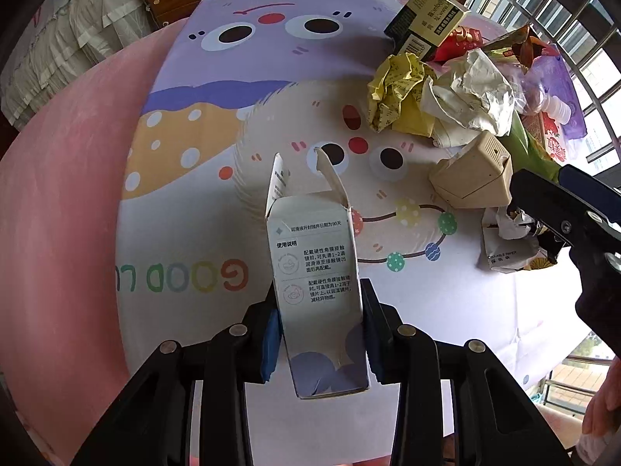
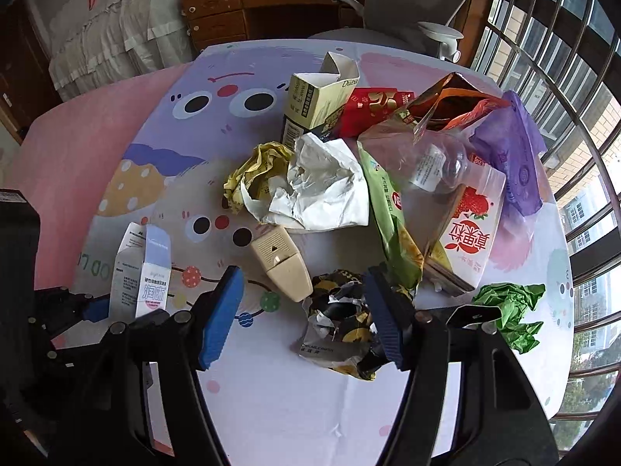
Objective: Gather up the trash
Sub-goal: 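Grasp the white paper box with the left gripper while the right gripper grasps the beige block, then carry both items over the bin and open both grippers to drop them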
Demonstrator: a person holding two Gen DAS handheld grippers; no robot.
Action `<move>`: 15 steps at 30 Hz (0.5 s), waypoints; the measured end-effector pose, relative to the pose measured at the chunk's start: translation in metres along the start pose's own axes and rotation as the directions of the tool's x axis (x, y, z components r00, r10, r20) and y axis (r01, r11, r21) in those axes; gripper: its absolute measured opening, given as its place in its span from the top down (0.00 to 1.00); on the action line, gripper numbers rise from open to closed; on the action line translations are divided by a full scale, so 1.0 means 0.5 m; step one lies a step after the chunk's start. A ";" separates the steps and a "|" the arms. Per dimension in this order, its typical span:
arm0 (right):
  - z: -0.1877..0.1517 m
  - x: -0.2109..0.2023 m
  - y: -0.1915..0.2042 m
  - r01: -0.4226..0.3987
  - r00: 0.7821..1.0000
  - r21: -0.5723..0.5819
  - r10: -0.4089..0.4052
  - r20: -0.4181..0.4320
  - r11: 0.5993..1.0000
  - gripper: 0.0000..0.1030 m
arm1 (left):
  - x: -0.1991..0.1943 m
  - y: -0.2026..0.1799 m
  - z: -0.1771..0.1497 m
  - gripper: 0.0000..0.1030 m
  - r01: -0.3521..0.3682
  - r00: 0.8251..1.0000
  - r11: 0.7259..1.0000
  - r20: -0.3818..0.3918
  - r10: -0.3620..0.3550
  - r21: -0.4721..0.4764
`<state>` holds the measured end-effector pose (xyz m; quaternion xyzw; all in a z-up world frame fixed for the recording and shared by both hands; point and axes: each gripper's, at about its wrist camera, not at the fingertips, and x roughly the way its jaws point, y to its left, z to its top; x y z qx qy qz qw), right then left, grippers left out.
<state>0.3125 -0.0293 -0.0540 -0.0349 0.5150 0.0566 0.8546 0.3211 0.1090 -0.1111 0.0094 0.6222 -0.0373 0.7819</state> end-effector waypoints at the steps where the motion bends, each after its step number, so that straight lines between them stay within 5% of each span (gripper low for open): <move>1: 0.006 0.016 0.007 0.005 1.000 -0.011 -0.005 -0.009 1.000 0.44 | -0.001 0.004 0.002 0.65 -0.001 1.000 1.000 0.004 0.001 0.000; 5: 0.020 0.071 0.034 0.004 0.998 -0.051 -0.007 -0.061 0.999 0.57 | -0.005 0.035 0.016 0.65 -0.006 1.000 1.000 0.019 0.006 -0.004; 7: 0.020 0.091 0.045 -0.004 0.997 -0.056 0.000 -0.081 0.998 0.77 | -0.009 0.042 0.018 0.65 -0.008 0.999 1.000 0.031 0.008 -0.007; 15: -0.026 -0.005 0.063 -0.096 0.995 -0.043 0.096 -0.004 0.994 0.78 | -0.096 0.036 -0.041 0.65 -0.037 0.992 0.999 0.119 0.038 -0.010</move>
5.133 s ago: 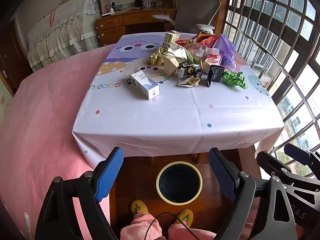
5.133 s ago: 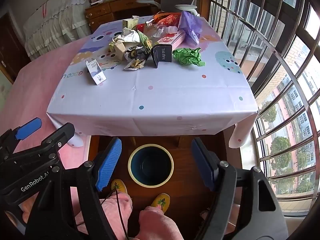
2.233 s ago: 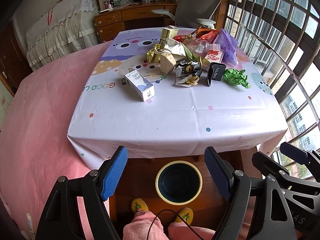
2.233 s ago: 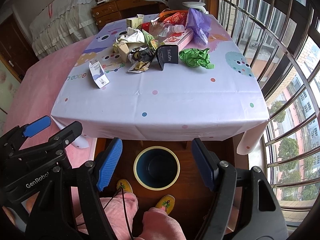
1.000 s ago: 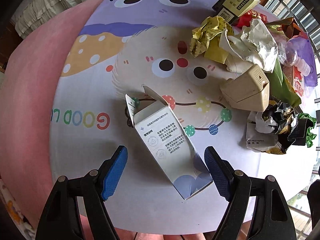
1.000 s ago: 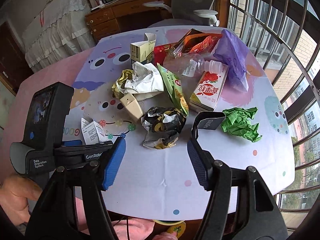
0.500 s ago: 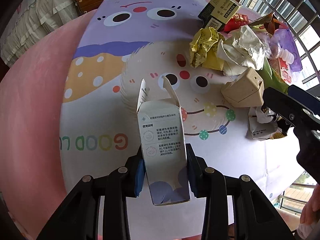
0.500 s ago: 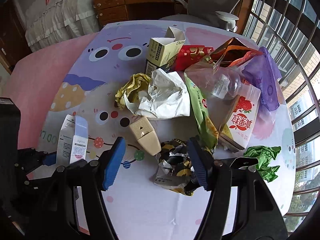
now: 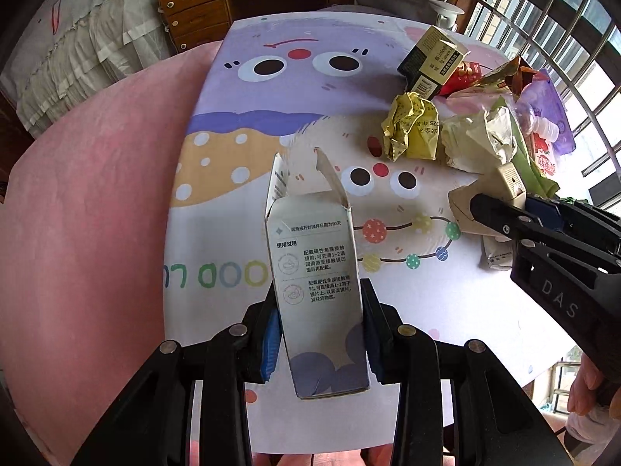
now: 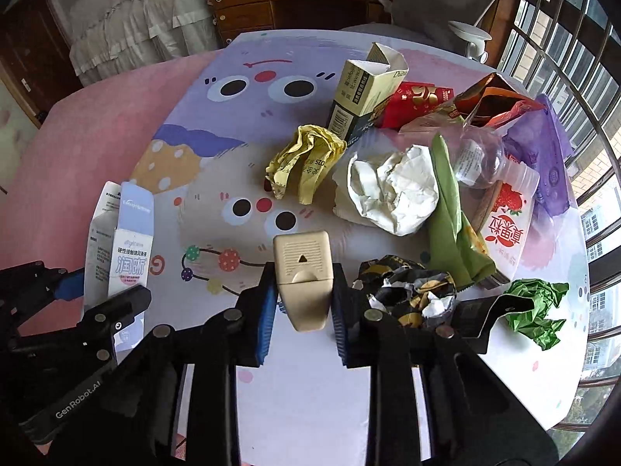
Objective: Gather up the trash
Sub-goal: 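Carry both items over the bin and open both grippers to drop them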
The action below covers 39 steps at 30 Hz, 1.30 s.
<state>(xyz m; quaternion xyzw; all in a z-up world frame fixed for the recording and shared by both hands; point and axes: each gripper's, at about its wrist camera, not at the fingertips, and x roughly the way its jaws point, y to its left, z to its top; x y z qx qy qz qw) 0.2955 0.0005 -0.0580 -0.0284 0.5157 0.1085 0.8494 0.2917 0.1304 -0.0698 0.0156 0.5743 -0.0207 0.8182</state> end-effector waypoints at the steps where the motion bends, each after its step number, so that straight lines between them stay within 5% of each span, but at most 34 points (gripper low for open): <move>1: -0.014 -0.021 0.000 -0.020 1.000 0.003 0.020 0.005 1.000 0.78 | -0.046 0.002 -0.033 0.65 -0.005 1.000 1.000 0.018 0.005 -0.001; 10: -0.223 -0.198 -0.047 -0.146 0.989 -0.004 0.146 -0.010 0.989 0.78 | -0.214 -0.061 -0.214 0.65 0.027 0.992 0.995 0.123 -0.014 -0.101; 18: -0.482 -0.233 -0.121 -0.139 0.985 0.017 0.140 -0.102 0.990 0.78 | -0.208 -0.198 -0.445 0.65 0.091 0.996 0.991 0.035 -0.088 -0.101; 28: -0.745 -0.020 -0.200 -0.070 0.950 0.219 0.132 -0.282 0.973 0.78 | 0.018 -0.322 -0.642 0.65 0.085 0.981 0.995 -0.181 -0.075 0.051; 39: -1.006 0.419 -0.239 0.079 0.911 0.280 0.045 -0.410 0.957 0.78 | 0.511 -0.391 -0.794 0.65 0.095 0.948 0.988 -0.313 -0.052 0.125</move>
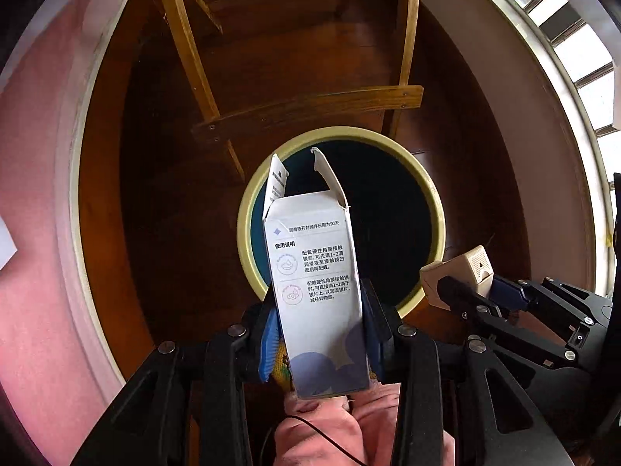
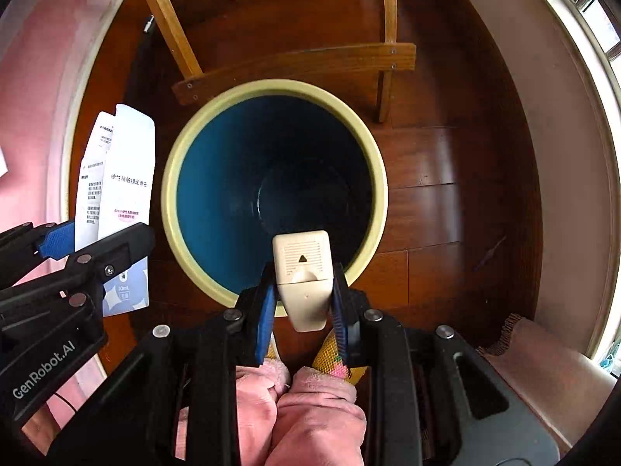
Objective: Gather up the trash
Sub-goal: 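Carry both items over the bin and open both grippers to drop them, then move both tools back toward the trash on the table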
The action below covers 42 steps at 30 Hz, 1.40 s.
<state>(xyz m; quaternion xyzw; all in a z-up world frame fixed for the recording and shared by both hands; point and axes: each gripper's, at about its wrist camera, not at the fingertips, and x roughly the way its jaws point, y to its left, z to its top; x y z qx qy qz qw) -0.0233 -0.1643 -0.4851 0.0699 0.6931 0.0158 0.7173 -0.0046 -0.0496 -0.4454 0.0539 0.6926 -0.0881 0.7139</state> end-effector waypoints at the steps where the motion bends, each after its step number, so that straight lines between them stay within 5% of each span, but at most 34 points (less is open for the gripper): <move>1: -0.002 0.034 0.000 0.011 1.000 -0.001 -0.011 -0.011 1.000 0.78 | 0.034 0.001 0.002 0.65 -0.002 1.000 1.000 -0.004 0.002 0.008; 6: -0.005 0.145 -0.005 0.044 0.997 -0.023 -0.045 -0.056 0.999 0.78 | 0.163 0.012 -0.003 0.62 -0.031 0.998 0.999 -0.050 0.034 0.044; 8: -0.008 0.160 -0.010 0.038 0.997 -0.011 -0.039 -0.066 0.999 0.78 | 0.180 0.019 -0.007 0.53 -0.039 0.998 0.998 -0.045 0.041 0.046; 10: -0.015 0.157 -0.014 0.036 0.996 0.007 -0.035 -0.077 0.999 0.78 | 0.184 0.031 -0.011 0.29 -0.033 0.999 0.998 -0.038 0.035 0.048; 12: -0.014 0.153 -0.020 0.036 0.996 0.018 -0.034 -0.079 0.999 0.77 | 0.180 0.034 -0.013 0.18 -0.036 0.999 0.998 -0.030 0.037 0.048; 17: 0.011 0.120 -0.008 0.029 0.997 0.039 -0.027 -0.068 0.999 0.59 | 0.134 0.073 0.000 0.18 -0.044 0.999 0.998 -0.010 0.044 0.048; 21: 0.013 0.054 0.005 0.014 0.999 0.056 -0.011 -0.046 0.998 0.59 | 0.078 0.082 0.004 0.18 -0.057 0.998 0.997 0.015 0.057 0.048; 26: -0.005 -0.098 0.008 -0.029 1.000 0.092 0.029 0.000 0.995 0.59 | -0.057 0.081 0.000 0.18 -0.070 0.997 0.996 0.048 0.067 0.052; 34: -0.017 -0.413 0.046 -0.073 0.992 0.139 0.058 0.112 0.988 0.59 | -0.381 0.093 0.003 0.18 -0.054 0.986 0.998 0.160 0.047 0.044; 42: -0.012 -0.702 0.089 -0.105 0.967 0.144 0.068 0.244 0.984 0.59 | -0.679 0.114 0.018 0.18 -0.057 0.950 0.997 0.311 0.036 0.057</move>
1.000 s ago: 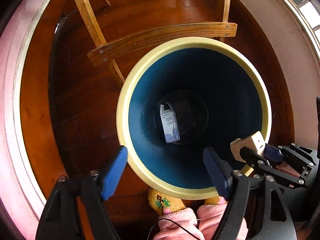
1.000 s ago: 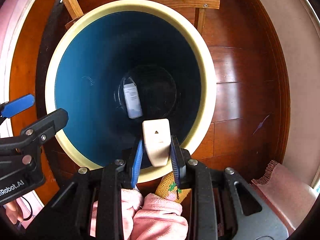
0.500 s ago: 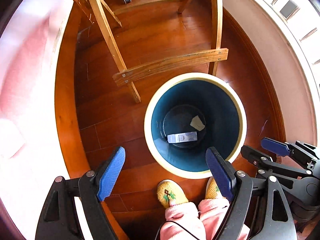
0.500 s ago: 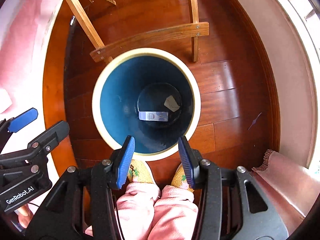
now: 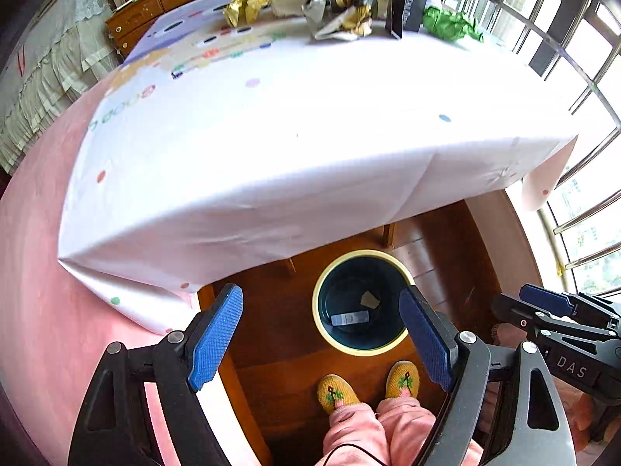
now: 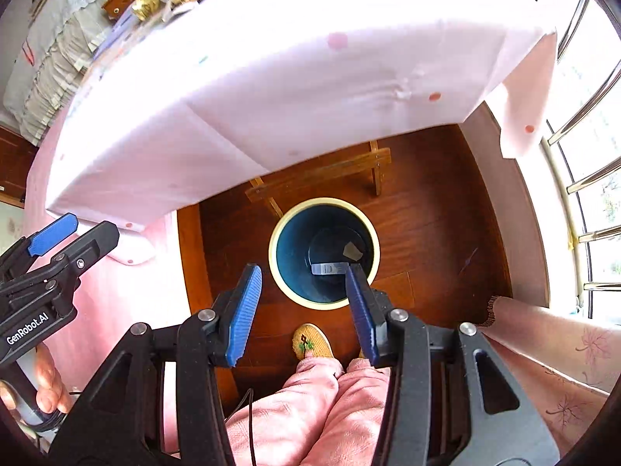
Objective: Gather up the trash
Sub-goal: 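Move both tools back toward the trash on the table, then grasp the black-yellow foil wrapper with the left gripper while the right grasps green paper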
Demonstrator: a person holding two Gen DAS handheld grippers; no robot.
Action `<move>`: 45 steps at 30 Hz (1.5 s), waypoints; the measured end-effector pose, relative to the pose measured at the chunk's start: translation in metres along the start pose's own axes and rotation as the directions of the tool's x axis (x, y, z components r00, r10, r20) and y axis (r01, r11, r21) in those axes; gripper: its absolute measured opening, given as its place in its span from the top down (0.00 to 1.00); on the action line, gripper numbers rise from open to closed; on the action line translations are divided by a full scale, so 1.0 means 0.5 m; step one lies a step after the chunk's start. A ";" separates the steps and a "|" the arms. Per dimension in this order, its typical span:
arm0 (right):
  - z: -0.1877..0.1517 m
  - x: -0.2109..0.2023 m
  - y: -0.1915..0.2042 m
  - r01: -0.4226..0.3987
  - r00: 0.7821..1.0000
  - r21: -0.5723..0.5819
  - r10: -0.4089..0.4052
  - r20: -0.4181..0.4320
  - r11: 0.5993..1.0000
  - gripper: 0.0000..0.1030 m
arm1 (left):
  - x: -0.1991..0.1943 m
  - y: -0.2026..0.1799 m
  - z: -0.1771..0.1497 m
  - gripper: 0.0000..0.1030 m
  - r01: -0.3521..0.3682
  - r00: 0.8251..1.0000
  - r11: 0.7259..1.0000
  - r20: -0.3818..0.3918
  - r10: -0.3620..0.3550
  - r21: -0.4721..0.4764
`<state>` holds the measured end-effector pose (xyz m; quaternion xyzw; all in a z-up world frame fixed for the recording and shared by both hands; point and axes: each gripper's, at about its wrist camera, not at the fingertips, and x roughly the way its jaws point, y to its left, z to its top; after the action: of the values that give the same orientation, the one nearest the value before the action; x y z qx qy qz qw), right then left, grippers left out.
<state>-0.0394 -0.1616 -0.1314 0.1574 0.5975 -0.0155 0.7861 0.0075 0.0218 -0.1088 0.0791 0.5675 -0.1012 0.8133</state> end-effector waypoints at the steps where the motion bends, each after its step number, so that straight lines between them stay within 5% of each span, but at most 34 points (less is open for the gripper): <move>1: 0.008 -0.029 0.010 -0.002 1.000 -0.002 0.002 0.019 1.000 0.59 | -0.031 0.005 0.010 0.18 0.000 1.000 1.000 0.021 0.000 0.003; 12: 0.100 -0.246 0.095 0.009 0.972 -0.015 -0.006 0.236 1.000 0.59 | -0.241 0.040 0.126 0.18 -0.029 0.976 0.995 0.217 0.009 0.091; 21: 0.169 -0.302 0.088 0.046 0.944 -0.038 -0.031 0.329 0.998 0.59 | -0.271 0.037 0.219 0.15 -0.048 0.962 0.986 0.272 0.003 0.159; 30: 0.325 -0.251 0.017 0.078 0.943 -0.070 -0.050 0.330 0.994 0.51 | -0.171 0.016 0.362 0.11 -0.007 0.978 0.986 0.205 -0.027 0.166; 33: 0.404 -0.213 -0.008 0.087 0.948 -0.118 -0.046 0.313 0.989 0.50 | -0.119 0.008 0.424 0.10 -0.044 0.982 0.982 0.189 0.009 0.183; 40: 0.586 -0.087 -0.029 0.067 0.976 -0.279 -0.004 0.220 0.958 0.36 | 0.017 -0.034 0.543 0.09 -0.103 0.991 0.956 0.113 0.075 0.273; 45: 0.673 0.014 -0.025 0.028 0.993 -0.358 0.015 0.119 0.933 0.36 | 0.096 -0.061 0.594 0.09 -0.116 0.993 0.940 0.054 0.104 0.320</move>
<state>0.2745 -0.2619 -0.0615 0.0082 0.5427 0.0818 0.8359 0.2852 -0.0834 -0.0523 0.2406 0.5233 -0.1484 0.8039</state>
